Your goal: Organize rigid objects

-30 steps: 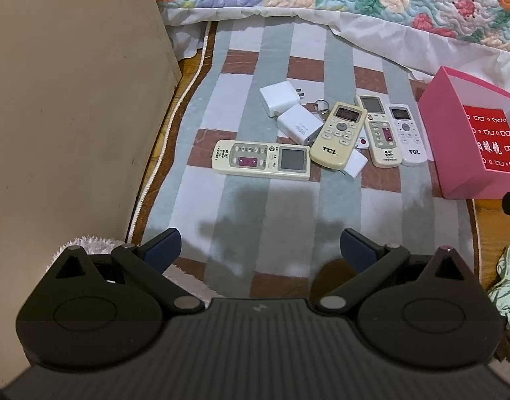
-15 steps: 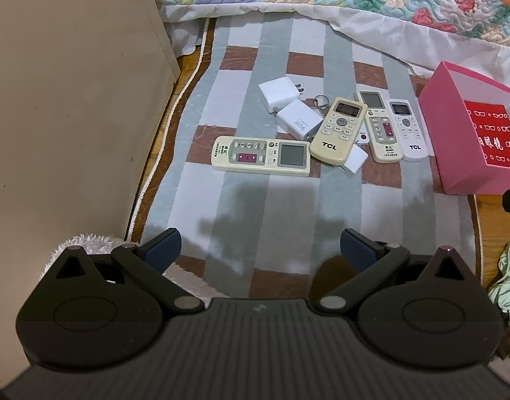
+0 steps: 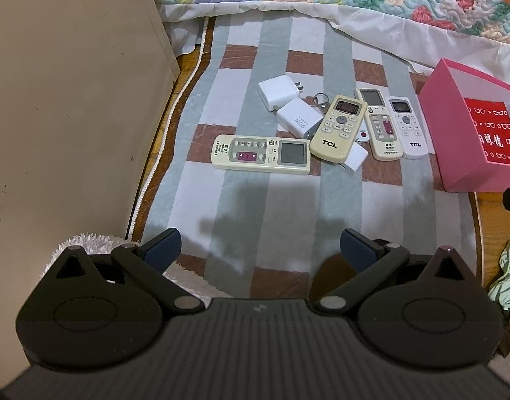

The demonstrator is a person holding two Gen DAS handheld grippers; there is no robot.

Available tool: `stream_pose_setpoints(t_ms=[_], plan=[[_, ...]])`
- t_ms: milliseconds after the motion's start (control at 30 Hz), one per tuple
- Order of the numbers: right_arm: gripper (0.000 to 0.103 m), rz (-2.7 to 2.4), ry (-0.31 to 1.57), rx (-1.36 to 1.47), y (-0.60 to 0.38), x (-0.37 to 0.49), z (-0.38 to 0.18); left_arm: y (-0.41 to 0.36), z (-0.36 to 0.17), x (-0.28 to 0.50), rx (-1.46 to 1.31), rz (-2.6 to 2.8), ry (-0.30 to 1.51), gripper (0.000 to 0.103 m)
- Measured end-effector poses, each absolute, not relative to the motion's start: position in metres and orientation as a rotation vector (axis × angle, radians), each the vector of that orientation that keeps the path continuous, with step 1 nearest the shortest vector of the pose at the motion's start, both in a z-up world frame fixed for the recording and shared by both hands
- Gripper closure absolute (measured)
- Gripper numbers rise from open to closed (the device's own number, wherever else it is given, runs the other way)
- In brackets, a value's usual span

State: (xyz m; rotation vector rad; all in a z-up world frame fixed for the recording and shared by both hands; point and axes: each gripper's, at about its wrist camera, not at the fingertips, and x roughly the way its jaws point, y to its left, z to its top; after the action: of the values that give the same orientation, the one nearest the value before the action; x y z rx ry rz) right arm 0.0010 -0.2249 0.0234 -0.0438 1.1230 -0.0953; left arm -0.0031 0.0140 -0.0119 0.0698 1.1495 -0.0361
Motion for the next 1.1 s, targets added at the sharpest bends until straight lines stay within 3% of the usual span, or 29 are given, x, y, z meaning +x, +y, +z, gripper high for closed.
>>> stream_pose_setpoints(t_ms=[633, 933, 1100], plan=[[0.000, -0.061, 1.119, -0.042, -0.223, 0.000, 0.032, 0.019, 0.016, -0.006, 0.041, -0.124, 1.113, 0.000], [0.000, 0.315, 0.837, 0.015, -0.215, 0.001, 0.052, 0.018, 0.073, 0.023, 0.118, -0.234, 0.941, 0.000], [0.000, 0.411, 0.905, 0.015, -0.197, 0.040, 0.024, 0.006, 0.066, 0.064, 0.104, -0.303, 0.914, 0.000]])
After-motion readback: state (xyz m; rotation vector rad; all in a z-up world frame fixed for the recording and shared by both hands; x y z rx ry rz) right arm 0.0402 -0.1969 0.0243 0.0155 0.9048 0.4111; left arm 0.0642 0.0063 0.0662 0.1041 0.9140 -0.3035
